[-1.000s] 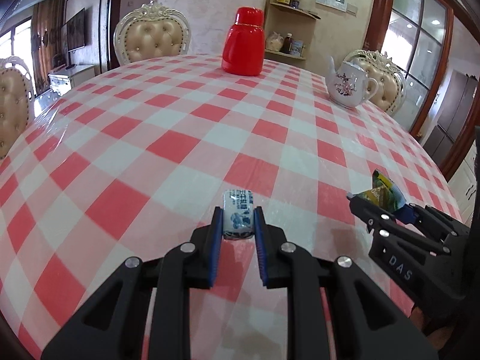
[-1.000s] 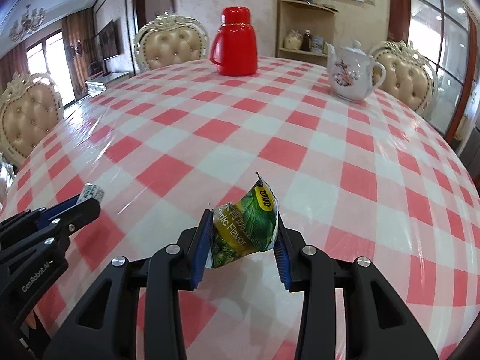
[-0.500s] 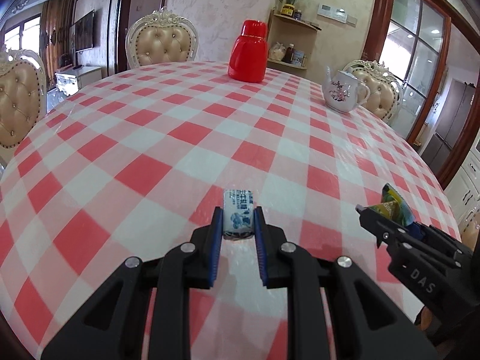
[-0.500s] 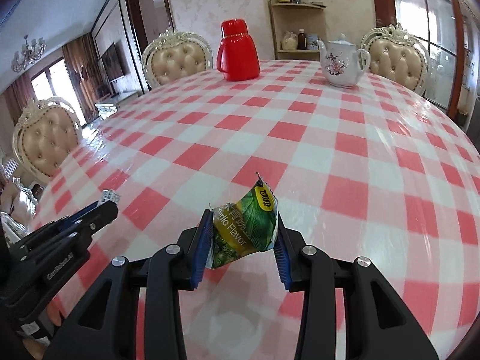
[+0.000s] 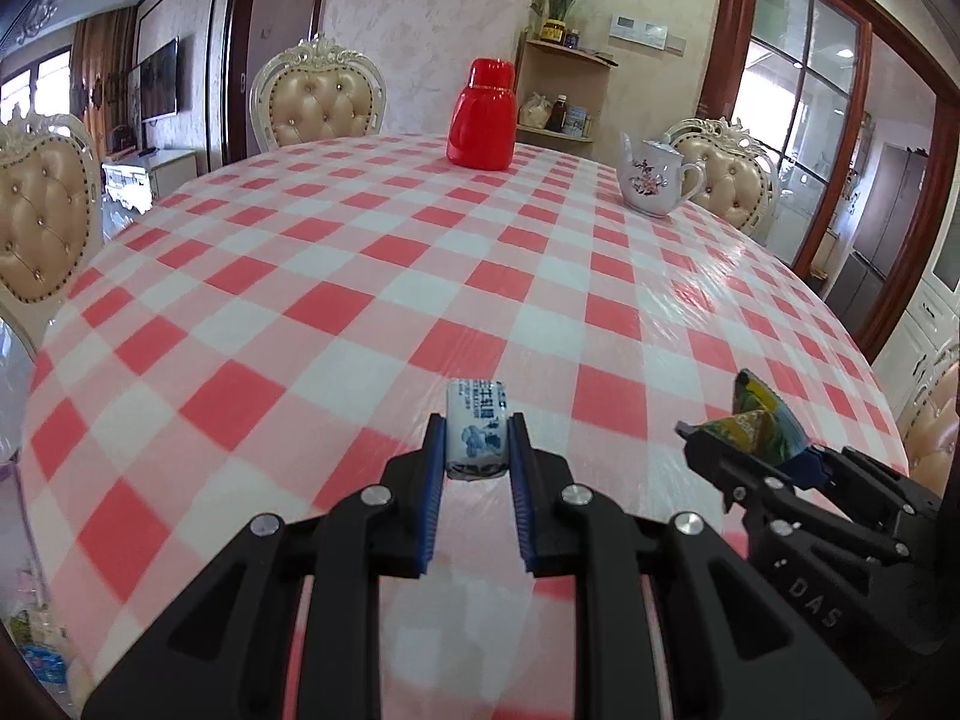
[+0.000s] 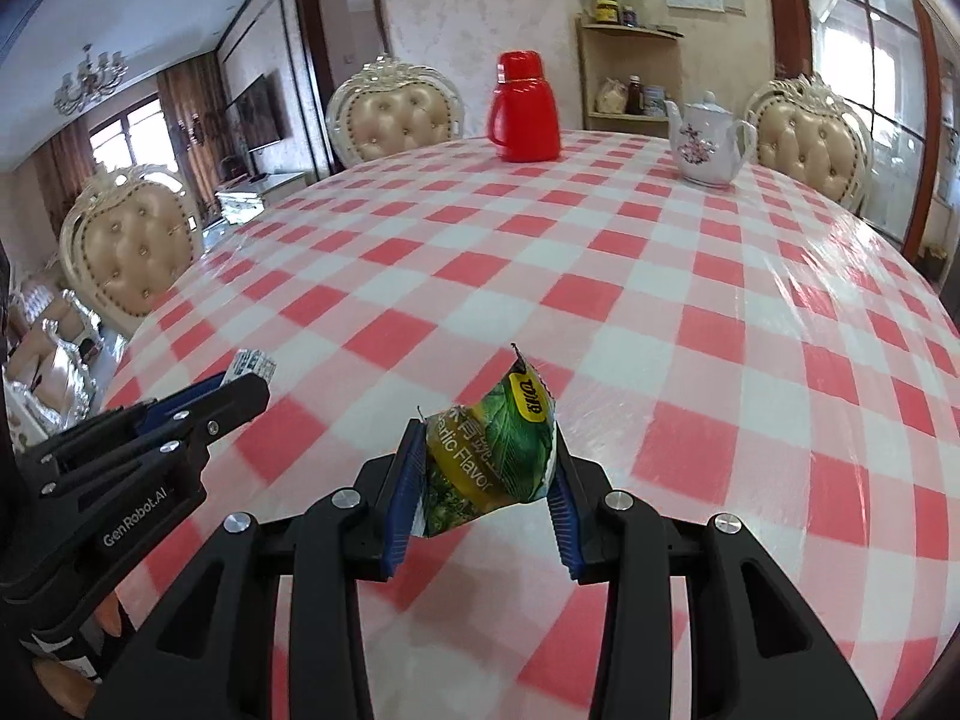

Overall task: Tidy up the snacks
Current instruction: 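Carry the milk carton and green-and-yellow packet to the clear box and release both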

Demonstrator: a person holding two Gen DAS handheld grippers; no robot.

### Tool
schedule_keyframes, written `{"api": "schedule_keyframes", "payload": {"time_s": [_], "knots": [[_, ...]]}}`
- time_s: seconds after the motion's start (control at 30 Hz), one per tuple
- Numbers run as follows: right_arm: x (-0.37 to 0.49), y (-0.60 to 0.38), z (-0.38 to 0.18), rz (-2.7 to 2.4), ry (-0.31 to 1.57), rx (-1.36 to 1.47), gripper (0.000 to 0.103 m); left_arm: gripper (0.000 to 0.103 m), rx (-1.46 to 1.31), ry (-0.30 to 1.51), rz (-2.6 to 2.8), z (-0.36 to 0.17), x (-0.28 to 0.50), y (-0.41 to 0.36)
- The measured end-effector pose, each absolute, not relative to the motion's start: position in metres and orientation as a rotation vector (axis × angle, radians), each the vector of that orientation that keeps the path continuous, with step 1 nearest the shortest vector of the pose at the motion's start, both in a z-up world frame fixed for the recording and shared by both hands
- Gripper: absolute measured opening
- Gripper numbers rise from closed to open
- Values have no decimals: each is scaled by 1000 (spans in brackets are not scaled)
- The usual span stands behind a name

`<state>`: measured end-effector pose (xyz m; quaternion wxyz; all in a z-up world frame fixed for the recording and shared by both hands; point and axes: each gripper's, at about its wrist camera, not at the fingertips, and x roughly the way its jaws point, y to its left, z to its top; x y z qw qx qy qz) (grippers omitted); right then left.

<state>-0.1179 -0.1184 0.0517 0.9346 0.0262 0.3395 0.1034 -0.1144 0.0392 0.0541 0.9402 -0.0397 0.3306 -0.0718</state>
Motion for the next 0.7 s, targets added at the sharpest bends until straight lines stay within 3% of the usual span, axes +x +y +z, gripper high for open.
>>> {"api": "schedule_keyframes", "payload": {"time_s": [0.7], "knots": [[-176, -27, 61, 425, 681, -72, 38, 21, -18, 660, -60, 69, -203, 129]]}}
